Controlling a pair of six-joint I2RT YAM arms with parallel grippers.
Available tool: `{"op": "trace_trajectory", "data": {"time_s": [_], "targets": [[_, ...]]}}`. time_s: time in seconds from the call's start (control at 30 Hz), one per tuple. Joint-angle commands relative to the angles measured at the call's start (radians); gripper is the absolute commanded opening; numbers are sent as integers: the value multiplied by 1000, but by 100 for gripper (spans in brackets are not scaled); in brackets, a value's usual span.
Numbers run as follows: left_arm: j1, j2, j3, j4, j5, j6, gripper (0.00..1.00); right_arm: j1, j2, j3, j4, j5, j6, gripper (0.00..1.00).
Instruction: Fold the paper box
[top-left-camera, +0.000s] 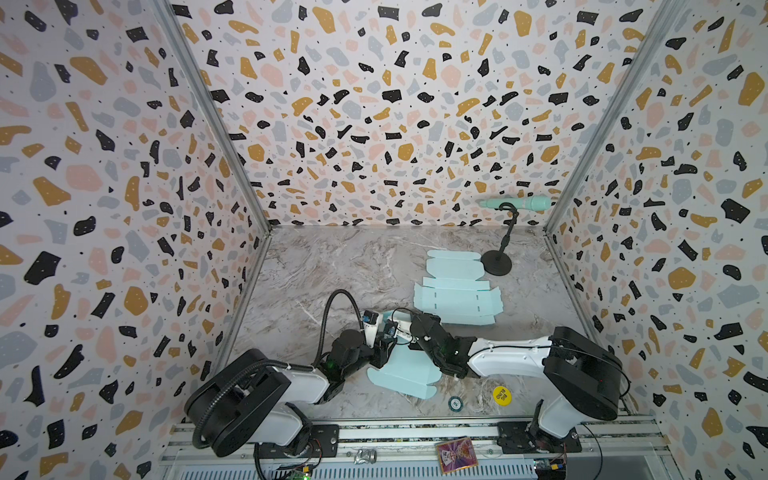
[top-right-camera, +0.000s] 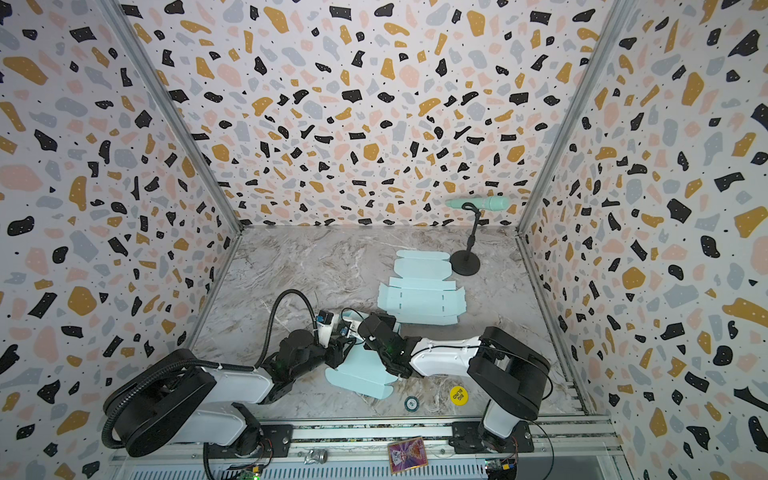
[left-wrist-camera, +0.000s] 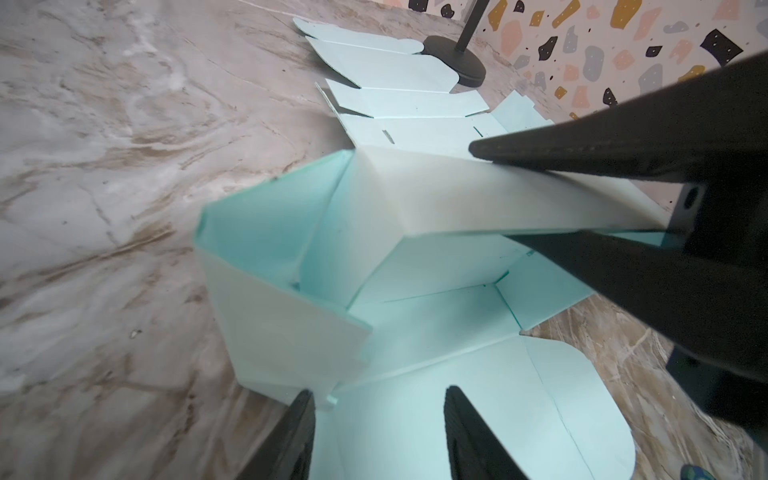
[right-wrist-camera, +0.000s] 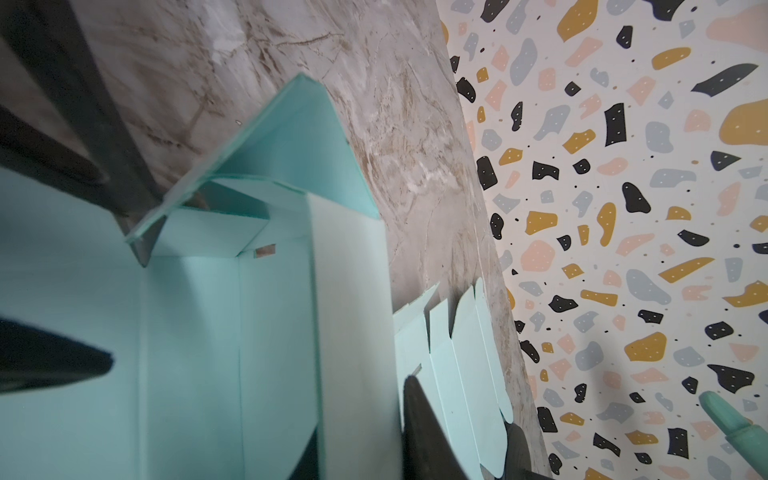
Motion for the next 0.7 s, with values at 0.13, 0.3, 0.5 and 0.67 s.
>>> {"op": "trace_trajectory", "data": {"time_s": [0.13,0.3,0.5,0.67], "targets": [[-5,-208,-53,-6,-68,-13,52,9,17,-30,-50,-29,9,23],[140,-440,-50,-167,-84,-64,50,2,16,-35,-42,-19,-3,22],[316,-242,40,-195,51,-31,50,1,4,-35,-42,-37,-3,22],[309,-14,103,-80,165,0,50,1,10,-30,-46,-47,-1,22]]}}
